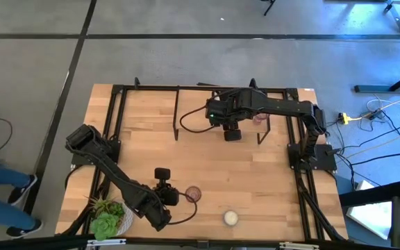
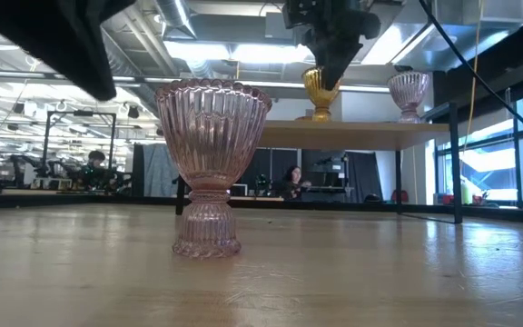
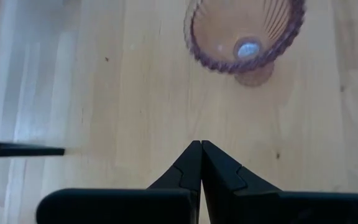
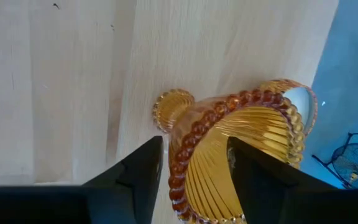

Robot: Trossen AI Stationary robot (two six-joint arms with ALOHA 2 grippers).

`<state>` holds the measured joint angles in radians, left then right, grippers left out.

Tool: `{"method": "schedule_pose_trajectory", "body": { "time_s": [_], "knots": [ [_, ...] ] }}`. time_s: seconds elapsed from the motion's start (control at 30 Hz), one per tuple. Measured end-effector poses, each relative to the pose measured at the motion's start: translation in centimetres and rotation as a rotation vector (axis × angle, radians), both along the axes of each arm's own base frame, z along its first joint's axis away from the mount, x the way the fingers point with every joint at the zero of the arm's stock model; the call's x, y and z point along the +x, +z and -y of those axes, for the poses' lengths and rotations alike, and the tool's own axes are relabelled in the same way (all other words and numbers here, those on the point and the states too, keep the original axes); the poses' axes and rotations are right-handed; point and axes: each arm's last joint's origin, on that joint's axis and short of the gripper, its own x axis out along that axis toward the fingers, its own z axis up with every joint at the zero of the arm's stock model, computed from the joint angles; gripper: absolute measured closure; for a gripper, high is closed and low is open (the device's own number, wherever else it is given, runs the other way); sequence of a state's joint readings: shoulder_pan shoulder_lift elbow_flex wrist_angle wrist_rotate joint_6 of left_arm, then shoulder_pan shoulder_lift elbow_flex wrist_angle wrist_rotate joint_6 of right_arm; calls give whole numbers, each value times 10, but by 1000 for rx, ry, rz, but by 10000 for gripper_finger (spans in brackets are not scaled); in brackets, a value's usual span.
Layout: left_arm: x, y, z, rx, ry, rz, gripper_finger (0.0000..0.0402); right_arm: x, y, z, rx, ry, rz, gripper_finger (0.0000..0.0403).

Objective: Pick & Place candle stick holders
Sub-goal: Put the yellow candle holder on the shelf aligned with the yellow candle, then put the light blue candle on the shelf

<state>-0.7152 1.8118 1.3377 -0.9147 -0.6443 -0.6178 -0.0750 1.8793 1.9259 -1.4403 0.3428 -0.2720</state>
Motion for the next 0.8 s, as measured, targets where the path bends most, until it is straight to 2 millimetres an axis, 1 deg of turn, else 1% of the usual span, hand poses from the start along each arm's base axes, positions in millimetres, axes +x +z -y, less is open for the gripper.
{"method": "schedule_pose_trajectory", "body": {
  "time_s": [0.13,0.2,0.37,0.5,0.7,0.8],
  "knots": [
    [1,-2,-1,-6,14,4,400,-1,1,0,0,-2,5,219],
    [1,-2,-1,-8,10,6,399,-2,6,0,-3,-4,11,219],
    [2,-1,0,-19,1,5,400,-2,26,0,-1,-6,82,219],
    [2,-1,0,-19,1,6,399,-4,45,-2,-5,-4,141,219],
    [2,-1,0,-20,0,6,399,-9,69,-11,-8,25,214,219],
    [1,-1,0,-20,0,5,399,-14,82,-19,-4,40,249,219]
  ]
}}
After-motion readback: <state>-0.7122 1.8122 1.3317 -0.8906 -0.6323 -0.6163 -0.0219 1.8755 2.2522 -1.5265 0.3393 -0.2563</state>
